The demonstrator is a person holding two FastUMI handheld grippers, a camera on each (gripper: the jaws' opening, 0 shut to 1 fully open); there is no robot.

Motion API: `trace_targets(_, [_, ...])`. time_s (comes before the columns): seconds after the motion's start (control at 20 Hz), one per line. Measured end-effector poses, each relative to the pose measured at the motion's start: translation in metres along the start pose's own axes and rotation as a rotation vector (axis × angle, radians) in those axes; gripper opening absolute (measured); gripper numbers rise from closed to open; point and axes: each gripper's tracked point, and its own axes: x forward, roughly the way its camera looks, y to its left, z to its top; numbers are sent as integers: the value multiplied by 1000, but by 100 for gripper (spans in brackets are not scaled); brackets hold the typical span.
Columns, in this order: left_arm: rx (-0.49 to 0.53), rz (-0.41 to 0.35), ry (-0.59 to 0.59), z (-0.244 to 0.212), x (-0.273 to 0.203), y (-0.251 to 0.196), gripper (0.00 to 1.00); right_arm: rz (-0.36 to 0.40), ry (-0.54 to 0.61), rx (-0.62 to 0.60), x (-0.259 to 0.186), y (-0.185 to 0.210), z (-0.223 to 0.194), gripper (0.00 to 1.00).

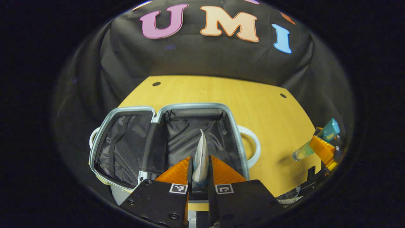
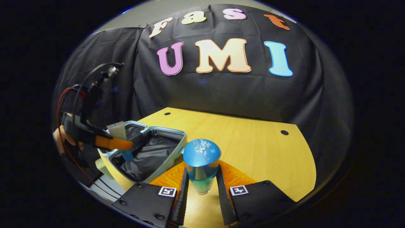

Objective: First open the suitcase, pack the skin care products into it, and then close the suitcase.

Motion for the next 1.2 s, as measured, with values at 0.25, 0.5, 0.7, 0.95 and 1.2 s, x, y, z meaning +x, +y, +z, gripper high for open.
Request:
trace_targets(0.25, [-7,-31,118,-27,32,17,18,94,55,50,13,61,2,47])
trace_targets(0.5, [-12,-89,164,-35,51,23,20,138,140,108,32,108,-7,47])
trace_targets(0.7, [-1,-160,153,-33,58,18,21,130,197,112,46,125,-19,47])
trace_targets(0.95, [-21,-231,90,-11,50,14,87,127,263,136,61,144,-35,47])
trace_targets(1.2, [-65,-260,10,16,35,36,87,119,349,138,80,158,-60,44])
